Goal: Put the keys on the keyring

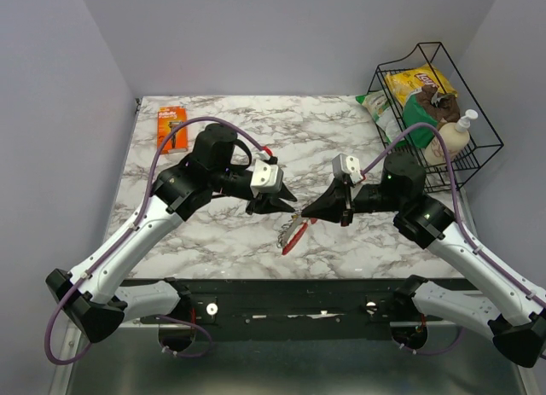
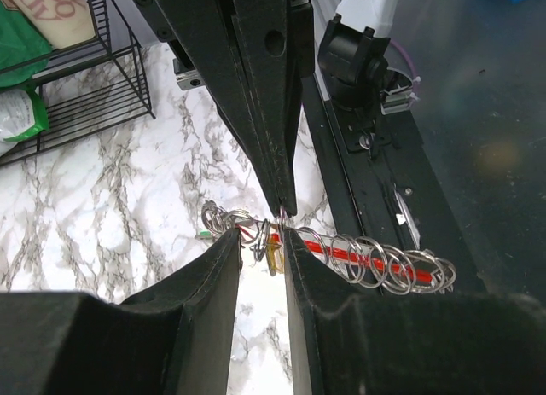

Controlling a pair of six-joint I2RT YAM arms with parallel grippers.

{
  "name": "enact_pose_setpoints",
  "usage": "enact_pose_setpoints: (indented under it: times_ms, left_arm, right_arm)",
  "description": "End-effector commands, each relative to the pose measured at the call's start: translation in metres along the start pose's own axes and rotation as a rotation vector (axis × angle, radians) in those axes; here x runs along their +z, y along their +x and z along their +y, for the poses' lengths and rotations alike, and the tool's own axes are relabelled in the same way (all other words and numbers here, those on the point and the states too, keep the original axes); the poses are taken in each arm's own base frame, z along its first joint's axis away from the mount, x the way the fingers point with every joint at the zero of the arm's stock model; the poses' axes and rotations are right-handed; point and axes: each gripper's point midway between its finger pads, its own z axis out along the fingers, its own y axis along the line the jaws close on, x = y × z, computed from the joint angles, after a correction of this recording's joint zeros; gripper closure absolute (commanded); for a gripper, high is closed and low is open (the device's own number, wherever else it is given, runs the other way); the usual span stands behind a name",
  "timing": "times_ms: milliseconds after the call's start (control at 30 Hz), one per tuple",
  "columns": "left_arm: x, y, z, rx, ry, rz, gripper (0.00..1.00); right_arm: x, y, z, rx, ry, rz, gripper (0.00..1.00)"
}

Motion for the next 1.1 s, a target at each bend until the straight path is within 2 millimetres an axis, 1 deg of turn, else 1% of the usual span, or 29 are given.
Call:
enact_pose_setpoints:
  times_ms: [0, 100, 367, 700, 767, 800, 1067]
  left_arm:
    - [0.001, -0.005, -0.005, -0.016, 0.038, -0.019, 0.64]
    - [0.002, -0.005, -0.006, -0.019, 0.048, -0.029, 0.64]
    - [0.006, 0.000, -0.007, -0.045, 0.072, -0.023, 0.66]
    - [0.007, 0.005, -0.009, -0.059, 0.090, -0.013, 0.75]
    - [0.008, 0.007, -0.008, -0.066, 0.087, -0.007, 0.75]
    - [0.008, 0.007, -0.008, -0.067, 0.086, -0.005, 0.73]
    - [0.010, 0.012, -0.009, -0.081, 0.094, 0.002, 0.73]
  right_arm:
    - [-0.001, -0.014, 0.001, -0.049, 0.004, -0.030, 0.99]
    - [-0.001, -0.015, 0.000, -0.050, 0.005, -0.031, 0.99]
    - [-0.001, -0.014, -0.001, -0.049, 0.011, -0.030, 0.99]
    - [-0.001, -0.014, -0.001, -0.050, 0.014, -0.029, 0.99]
    - [-0.002, -0.015, -0.002, -0.052, 0.016, -0.031, 0.99]
    - [-0.002, -0.015, -0.002, -0.051, 0.016, -0.030, 0.99]
    - [-0.002, -0.015, -0.002, -0.052, 0.016, -0.031, 0.99]
